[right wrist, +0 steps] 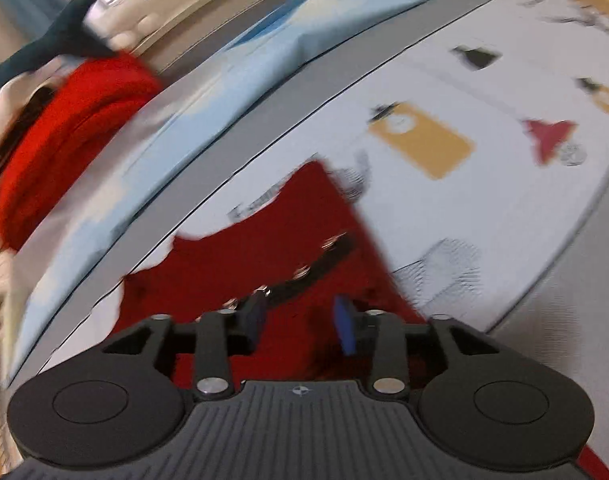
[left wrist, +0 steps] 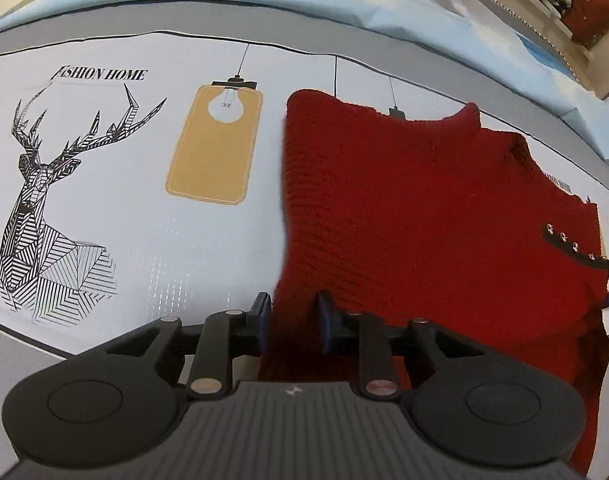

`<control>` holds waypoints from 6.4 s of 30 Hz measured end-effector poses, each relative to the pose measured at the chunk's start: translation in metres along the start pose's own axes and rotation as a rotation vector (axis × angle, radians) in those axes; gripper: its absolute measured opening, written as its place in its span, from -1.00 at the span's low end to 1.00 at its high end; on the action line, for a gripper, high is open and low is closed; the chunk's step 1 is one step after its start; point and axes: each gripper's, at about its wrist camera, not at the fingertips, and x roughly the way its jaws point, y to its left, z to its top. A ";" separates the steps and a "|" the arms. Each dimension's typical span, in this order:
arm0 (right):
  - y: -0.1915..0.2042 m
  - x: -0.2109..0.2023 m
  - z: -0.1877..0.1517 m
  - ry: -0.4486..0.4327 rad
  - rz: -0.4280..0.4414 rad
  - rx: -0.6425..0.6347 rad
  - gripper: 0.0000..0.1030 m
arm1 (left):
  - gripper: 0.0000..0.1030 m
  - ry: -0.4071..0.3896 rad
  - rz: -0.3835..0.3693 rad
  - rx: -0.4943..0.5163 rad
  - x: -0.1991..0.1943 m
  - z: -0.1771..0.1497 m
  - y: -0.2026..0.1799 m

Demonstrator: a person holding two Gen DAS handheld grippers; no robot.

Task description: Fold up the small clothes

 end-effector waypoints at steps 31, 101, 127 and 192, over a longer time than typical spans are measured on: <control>-0.100 -0.289 -0.092 -0.240 0.078 -0.330 0.15 | -0.33 -0.386 -0.044 0.108 -0.260 -0.252 -0.001; -0.188 -0.156 -0.175 0.193 -0.198 -0.331 -0.41 | -0.68 -0.007 -0.034 0.015 -0.121 -0.339 0.056; -0.171 -0.344 -0.139 -0.150 0.332 -0.187 -0.90 | -0.90 -0.377 -0.323 0.139 -0.350 -0.354 0.071; -0.121 -0.114 -0.043 -0.129 0.103 -0.124 -0.58 | -0.40 -0.215 -0.125 -0.061 -0.120 -0.158 0.081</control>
